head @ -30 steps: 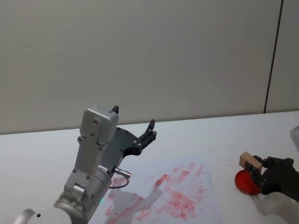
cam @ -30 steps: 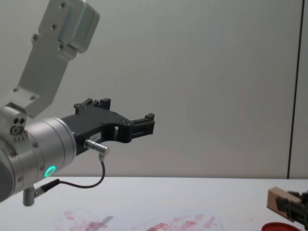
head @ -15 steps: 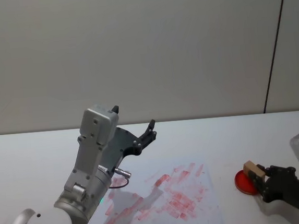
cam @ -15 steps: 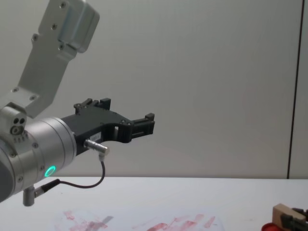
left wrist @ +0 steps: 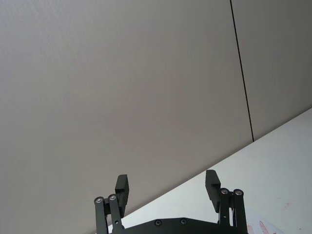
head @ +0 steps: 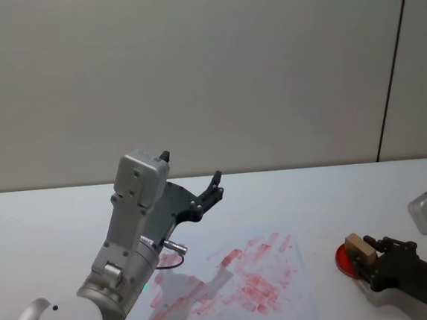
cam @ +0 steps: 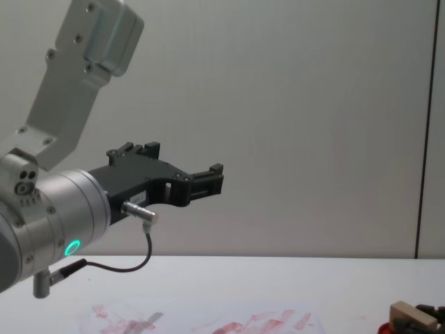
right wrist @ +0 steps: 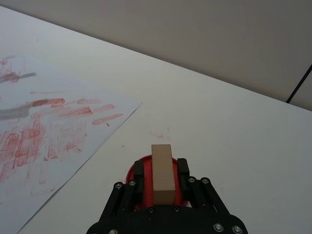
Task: Use the one hand to pick up the stamp and affix it onto the A4 paper.
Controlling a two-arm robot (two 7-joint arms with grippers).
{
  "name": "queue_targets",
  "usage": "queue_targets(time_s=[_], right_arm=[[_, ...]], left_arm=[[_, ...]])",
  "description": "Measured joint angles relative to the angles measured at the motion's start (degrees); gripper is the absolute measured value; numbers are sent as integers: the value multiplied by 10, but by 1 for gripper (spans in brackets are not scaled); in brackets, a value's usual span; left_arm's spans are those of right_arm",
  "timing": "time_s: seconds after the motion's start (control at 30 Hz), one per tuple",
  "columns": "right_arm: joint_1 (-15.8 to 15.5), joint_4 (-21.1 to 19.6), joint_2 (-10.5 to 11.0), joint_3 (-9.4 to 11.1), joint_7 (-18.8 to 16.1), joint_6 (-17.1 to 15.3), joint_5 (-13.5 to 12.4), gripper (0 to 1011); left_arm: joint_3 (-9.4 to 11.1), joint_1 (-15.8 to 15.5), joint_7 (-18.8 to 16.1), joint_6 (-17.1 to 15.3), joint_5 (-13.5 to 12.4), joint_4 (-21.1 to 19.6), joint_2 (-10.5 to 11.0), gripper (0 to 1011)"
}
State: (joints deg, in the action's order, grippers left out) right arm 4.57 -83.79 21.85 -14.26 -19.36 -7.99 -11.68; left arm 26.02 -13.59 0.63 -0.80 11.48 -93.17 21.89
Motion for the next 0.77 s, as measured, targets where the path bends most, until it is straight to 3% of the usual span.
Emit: queue_targets(time_s=[0.07, 0.3, 0.5, 0.77], right_arm=[[1, 2, -1, -1, 1, 3, 0, 441], [3, 4, -3, -1, 5, 12, 0, 623], [-1, -11, -2, 2, 11, 26, -12, 839], [-8, -39, 2, 6, 19, 37, -27, 1001]], left_arm=[[0, 0, 0, 0, 0, 0, 0, 1003], [0, 0, 0, 0, 0, 0, 0, 1002], [0, 0, 0, 0, 0, 0, 0, 1002], [0, 0, 0, 0, 0, 0, 0, 1002]])
